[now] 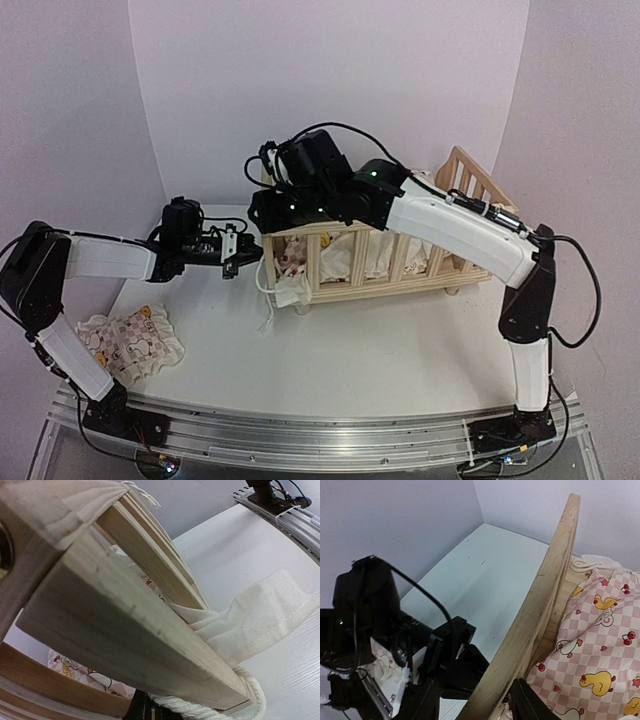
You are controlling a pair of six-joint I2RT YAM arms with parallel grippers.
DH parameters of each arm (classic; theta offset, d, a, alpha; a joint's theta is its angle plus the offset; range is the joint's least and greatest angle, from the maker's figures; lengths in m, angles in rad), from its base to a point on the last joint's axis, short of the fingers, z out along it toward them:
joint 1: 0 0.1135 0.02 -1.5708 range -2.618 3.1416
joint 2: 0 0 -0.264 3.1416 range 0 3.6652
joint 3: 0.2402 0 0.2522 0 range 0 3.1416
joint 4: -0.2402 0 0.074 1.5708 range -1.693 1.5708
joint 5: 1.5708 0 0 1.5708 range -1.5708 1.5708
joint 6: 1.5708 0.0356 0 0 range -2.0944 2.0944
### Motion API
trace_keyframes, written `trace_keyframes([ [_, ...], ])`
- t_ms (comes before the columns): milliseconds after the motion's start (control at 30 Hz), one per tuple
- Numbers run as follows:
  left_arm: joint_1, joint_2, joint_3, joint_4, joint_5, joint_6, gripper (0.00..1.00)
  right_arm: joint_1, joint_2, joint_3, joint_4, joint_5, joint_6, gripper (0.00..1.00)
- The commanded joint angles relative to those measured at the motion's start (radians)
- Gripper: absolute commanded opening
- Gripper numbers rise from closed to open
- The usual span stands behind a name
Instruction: Set up the pet bed
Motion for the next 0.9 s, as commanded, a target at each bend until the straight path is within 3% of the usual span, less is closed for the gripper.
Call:
trace_keyframes([
  [0,-0.128,-0.091,0.018,-0.136,0.061,-0.034,0.0,0.027,-0.119,-0.204,-0.066,-0.22,0.046,0.49],
  [233,-0.311,-0.157,0.001,-0.21,-0.109,-0.218,0.0,0.025,-0.363,-0.445,-0.059,-0.046,0.095,0.51],
  [367,-0.341,-0.156,0.044,-0.26,-0.183,-0.337,0.0,0.026,-0.486,-0.546,-0.058,-0.004,0.127,0.52],
  [467,-0.34,-0.221,0.014,-0.387,-0.249,-0.266,0.0,0.027,-0.576,-0.615,-0.03,-0.009,0.148,0.52],
  [633,-0.34,-0.392,-0.178,-0.528,-0.325,-0.114,0.0,0.093,-0.666,-0.722,0.079,-0.05,0.071,0.52],
  [733,-0.34,-0.418,-0.267,-0.493,-0.395,-0.111,0.0,0.169,-0.69,-0.793,0.194,-0.093,-0.027,0.52],
  [867,-0.336,-0.334,-0.283,-0.379,-0.542,-0.163,0.0,0.245,-0.767,-1.033,0.447,-0.126,-0.1,0.51],
])
